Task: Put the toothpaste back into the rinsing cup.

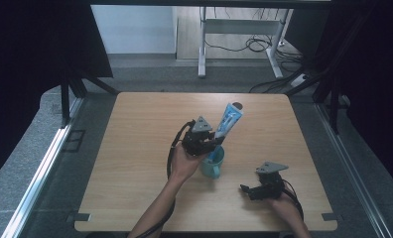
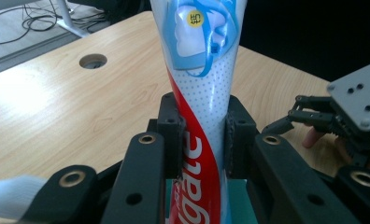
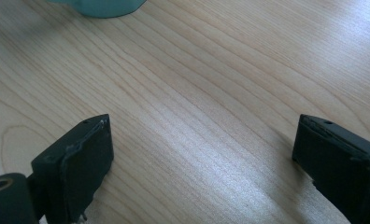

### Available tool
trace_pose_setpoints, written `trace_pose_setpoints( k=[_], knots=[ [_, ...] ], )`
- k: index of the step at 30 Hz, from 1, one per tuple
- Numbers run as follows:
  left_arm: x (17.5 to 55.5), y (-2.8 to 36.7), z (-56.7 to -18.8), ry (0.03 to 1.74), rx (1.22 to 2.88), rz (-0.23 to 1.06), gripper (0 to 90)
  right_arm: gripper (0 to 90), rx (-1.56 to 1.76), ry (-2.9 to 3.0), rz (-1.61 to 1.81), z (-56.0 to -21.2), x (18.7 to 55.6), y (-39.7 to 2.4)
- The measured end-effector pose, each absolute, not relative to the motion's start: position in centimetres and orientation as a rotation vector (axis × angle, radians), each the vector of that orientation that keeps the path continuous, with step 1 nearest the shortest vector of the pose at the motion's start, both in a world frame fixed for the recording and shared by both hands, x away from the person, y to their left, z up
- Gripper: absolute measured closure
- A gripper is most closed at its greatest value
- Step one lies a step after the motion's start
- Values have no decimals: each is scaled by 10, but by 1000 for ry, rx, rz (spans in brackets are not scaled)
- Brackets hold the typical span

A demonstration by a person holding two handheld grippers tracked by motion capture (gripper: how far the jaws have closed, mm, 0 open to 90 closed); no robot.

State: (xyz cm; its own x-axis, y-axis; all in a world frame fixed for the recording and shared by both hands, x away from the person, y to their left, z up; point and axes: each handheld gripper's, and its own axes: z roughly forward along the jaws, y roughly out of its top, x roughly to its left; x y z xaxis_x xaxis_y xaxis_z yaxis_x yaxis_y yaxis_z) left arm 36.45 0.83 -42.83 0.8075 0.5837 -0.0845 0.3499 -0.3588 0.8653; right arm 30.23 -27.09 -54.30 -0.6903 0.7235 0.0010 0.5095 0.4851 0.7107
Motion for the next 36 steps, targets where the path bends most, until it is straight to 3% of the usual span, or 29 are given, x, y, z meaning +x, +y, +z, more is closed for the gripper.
trace_pose_setpoints(
  k=[36],
  knots=[
    [358,6,-459,723,2026,271,705,51,1046,2436,1019,-543,302,-271]
  ],
)
